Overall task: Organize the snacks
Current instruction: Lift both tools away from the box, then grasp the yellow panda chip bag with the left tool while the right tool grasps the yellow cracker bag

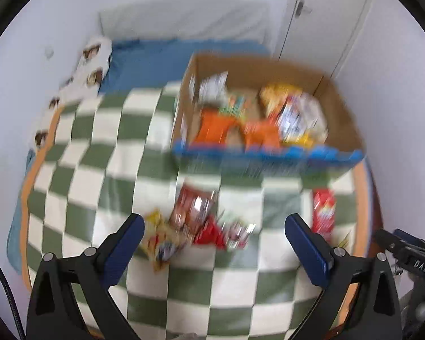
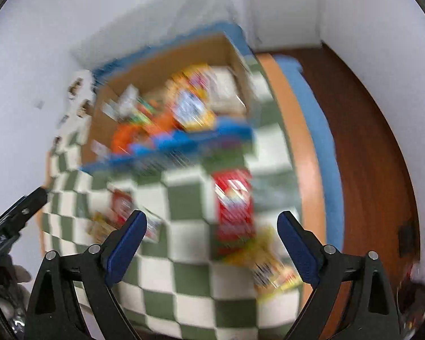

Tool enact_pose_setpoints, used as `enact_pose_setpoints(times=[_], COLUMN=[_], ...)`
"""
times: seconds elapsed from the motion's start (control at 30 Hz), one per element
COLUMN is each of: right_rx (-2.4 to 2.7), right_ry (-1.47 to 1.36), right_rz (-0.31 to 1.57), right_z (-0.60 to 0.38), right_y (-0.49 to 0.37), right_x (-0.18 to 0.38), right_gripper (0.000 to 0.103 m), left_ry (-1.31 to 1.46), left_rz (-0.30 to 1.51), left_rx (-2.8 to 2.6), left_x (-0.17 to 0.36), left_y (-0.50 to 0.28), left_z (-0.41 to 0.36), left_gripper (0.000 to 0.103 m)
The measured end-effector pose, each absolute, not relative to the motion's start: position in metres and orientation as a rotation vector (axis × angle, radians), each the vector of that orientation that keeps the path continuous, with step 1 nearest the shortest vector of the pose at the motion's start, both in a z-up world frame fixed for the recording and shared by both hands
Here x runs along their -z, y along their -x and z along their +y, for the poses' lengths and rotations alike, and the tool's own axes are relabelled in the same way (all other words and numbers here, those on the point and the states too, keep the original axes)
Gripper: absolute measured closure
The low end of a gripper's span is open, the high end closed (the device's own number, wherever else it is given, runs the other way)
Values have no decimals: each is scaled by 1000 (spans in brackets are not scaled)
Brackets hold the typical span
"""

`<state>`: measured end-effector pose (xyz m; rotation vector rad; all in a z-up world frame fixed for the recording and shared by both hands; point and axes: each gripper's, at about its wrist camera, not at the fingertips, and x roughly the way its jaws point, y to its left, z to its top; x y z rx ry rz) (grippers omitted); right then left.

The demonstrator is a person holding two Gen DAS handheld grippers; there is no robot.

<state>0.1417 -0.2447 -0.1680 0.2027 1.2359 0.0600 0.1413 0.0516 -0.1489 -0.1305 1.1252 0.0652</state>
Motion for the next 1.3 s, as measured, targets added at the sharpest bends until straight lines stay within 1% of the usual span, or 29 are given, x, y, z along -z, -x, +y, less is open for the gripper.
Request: enact_pose_setpoints(times=[0.1, 0.23, 0.37, 0.4, 0.47, 0.5, 0.53, 0.6, 0.7, 0.8, 0.87, 0.93, 1.07, 1.1, 1.2, 1.23, 1.3], right_rx=[-28, -31, -38, -38, -18, -14, -4, -19, -63, -92, -103, -106, -76, -67, -46, -41, -35], right_ry=[-147, -53, -29, -45, -62, -76, -96, -139, -171, -156, -152, -162, -188, -194, -221, -219, -197], right_rz=[1337, 1450, 1509, 1515, 1515, 1516, 1521, 1529, 1547, 1562, 1582, 1609, 1623, 1622, 1619, 1620, 1621], right_z=[-261, -265, -263, -263, -261, -260, -259, -251, -234, -217, -205, -201, -201, -201, -199, -198, -188], right_y=[-128, -120, -117, -116, -113, -112, -110, -106, -100, -98, -102, -105, -109, -109, -112, -111, -117], right_x=[214, 269, 308, 314, 320, 321, 322, 323, 324, 328, 330, 335, 343, 344, 344, 344, 346], right_gripper=[8, 8, 8, 9, 21, 34, 39, 40, 41, 40, 37, 34, 33, 32, 29, 29, 29], left_ry=[115, 104, 92, 86, 81, 80, 81, 97, 130, 100, 31, 40, 349, 473, 704, 738, 746], left_rz=[1186, 1259, 1293, 1298, 1296, 1293, 1289, 1294, 1313, 1327, 1350, 1400, 1491, 1503, 1500, 1489, 1474], left_rx=[-113, -146, -167, -174, -190, -200, -217, -239, -256, -237, -211, -192, -201, -206, -252, -264, -297], left_x=[186, 221, 237, 240, 242, 242, 242, 244, 250, 256, 264, 273, 297, 305, 326, 330, 338], left_y=[-129, -116, -108, -106, -103, -102, -100, -97, -99, -109, -122, -134, -152, -154, -155, -155, -158], left_z=[56, 59, 65, 67, 76, 80, 88, 103, 123, 131, 129, 132, 158, 167, 182, 184, 185], left_gripper=[1, 1, 1, 1, 1, 1, 1, 1, 1, 1, 1, 1, 1, 1, 2, 6, 26])
